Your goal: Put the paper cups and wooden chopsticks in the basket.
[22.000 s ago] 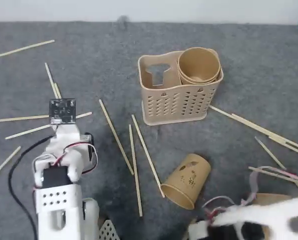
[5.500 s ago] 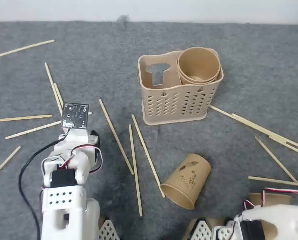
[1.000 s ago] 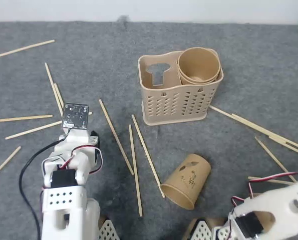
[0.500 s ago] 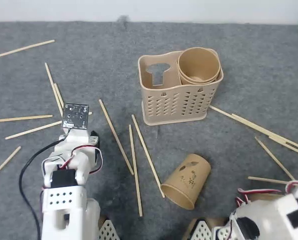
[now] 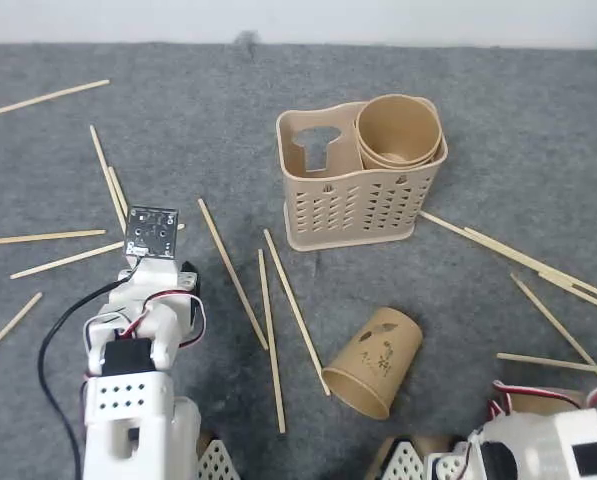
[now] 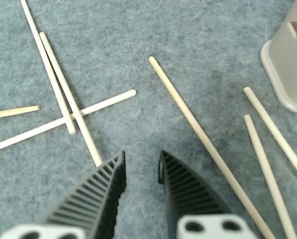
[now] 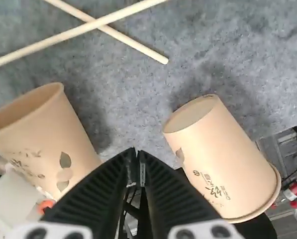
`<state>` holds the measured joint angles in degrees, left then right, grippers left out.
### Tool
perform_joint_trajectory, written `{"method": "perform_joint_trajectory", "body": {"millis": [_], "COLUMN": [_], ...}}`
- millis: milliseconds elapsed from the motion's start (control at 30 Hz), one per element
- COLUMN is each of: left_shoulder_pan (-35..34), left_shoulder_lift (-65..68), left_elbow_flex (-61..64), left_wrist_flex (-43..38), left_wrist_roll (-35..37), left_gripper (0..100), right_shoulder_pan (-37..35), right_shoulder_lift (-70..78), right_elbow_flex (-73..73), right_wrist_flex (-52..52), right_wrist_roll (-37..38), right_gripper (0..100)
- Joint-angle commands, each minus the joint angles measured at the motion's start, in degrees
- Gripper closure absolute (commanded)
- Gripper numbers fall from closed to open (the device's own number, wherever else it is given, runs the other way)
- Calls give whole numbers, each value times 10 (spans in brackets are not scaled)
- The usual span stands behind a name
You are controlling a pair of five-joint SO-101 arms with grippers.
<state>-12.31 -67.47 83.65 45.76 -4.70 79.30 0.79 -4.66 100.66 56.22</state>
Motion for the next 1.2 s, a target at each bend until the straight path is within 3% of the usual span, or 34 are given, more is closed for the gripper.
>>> {"method": "perform_joint_trajectory", "body": {"millis": [0,600,967,1167], "left_shoulder_pan": [3,4,4,5], "left_shoulder_lift": [-10,-9,-9,-9], "left_elbow_flex": [-2,-1,-1,0], "left_wrist_flex": [-15,-25,-25,-25], "left_wrist_roll": [-4,-4,-4,-3], "left_gripper": [896,896,897,898], "right_shoulder_pan": [5,23,-3,-63], "right_shoulder_lift": [-34,102,146,95], "right_elbow_flex": [-2,6,-3,-76], "right_wrist_flex": [18,-208,-207,-116], "right_wrist_roll": [14,16,4,-127], "right_gripper": [991,991,991,991]}}
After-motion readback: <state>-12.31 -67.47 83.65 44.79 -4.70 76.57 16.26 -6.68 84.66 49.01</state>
